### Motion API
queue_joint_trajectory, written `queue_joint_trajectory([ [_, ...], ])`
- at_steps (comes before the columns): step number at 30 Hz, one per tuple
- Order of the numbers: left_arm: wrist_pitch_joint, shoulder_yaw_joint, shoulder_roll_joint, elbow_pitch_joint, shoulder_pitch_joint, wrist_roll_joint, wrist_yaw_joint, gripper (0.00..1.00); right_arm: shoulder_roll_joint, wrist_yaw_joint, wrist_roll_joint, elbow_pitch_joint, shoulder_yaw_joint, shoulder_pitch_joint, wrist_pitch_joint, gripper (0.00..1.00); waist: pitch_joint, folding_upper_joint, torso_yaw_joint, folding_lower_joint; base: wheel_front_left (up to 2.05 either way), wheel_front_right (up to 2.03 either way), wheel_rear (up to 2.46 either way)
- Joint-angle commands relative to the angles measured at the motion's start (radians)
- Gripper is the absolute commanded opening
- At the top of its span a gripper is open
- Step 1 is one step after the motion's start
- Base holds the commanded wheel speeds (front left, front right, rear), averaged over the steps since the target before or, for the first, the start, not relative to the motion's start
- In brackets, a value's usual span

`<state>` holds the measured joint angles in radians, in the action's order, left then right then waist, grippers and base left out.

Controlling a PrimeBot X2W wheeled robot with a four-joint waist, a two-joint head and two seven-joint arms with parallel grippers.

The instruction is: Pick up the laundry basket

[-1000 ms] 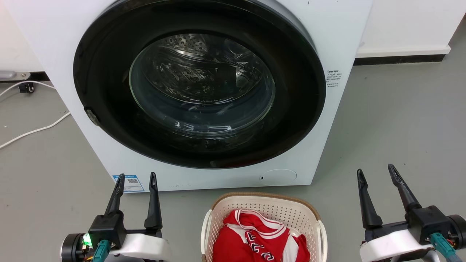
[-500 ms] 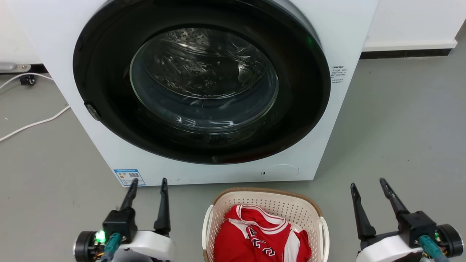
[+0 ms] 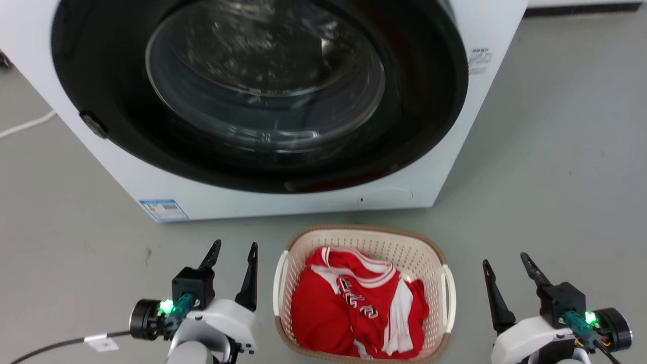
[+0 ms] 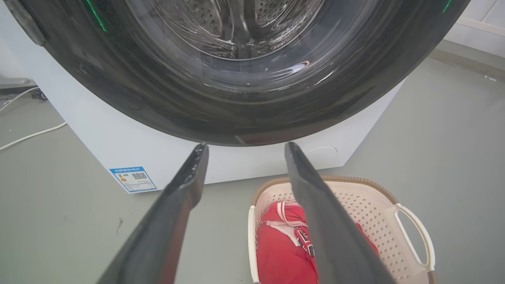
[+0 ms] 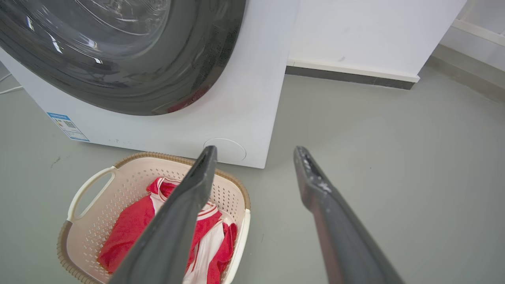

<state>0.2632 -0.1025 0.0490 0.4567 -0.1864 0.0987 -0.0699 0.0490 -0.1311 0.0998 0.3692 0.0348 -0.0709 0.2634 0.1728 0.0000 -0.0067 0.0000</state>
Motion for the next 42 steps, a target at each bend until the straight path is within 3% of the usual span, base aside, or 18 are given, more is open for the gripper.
queue_joint_trajectory([
  [1, 0.002, -0.002, 0.002, 0.009, -0.017, -0.002, -0.001, 1.0, 0.002, 0.001, 0.003, 0.013, 0.0, -0.013, 0.002, 1.0, 0.04, 0.0, -0.008, 0.0, 0.0, 0.0, 0.0],
  [28, 0.002, -0.058, 0.027, 0.515, -0.44, -0.006, -0.056, 1.0, 0.002, 0.001, 0.078, 0.464, -0.021, -0.394, 0.002, 1.0, 0.442, 0.0, -0.039, 0.0, 0.0, 0.0, 0.0],
  [42, 0.002, -0.123, 0.031, 0.676, -0.587, 0.017, -0.06, 1.0, 0.002, 0.001, 0.08, 0.62, -0.037, -0.552, 0.002, 1.0, 0.561, 0.0, -0.043, 0.0, 0.0, 0.0, 0.0],
])
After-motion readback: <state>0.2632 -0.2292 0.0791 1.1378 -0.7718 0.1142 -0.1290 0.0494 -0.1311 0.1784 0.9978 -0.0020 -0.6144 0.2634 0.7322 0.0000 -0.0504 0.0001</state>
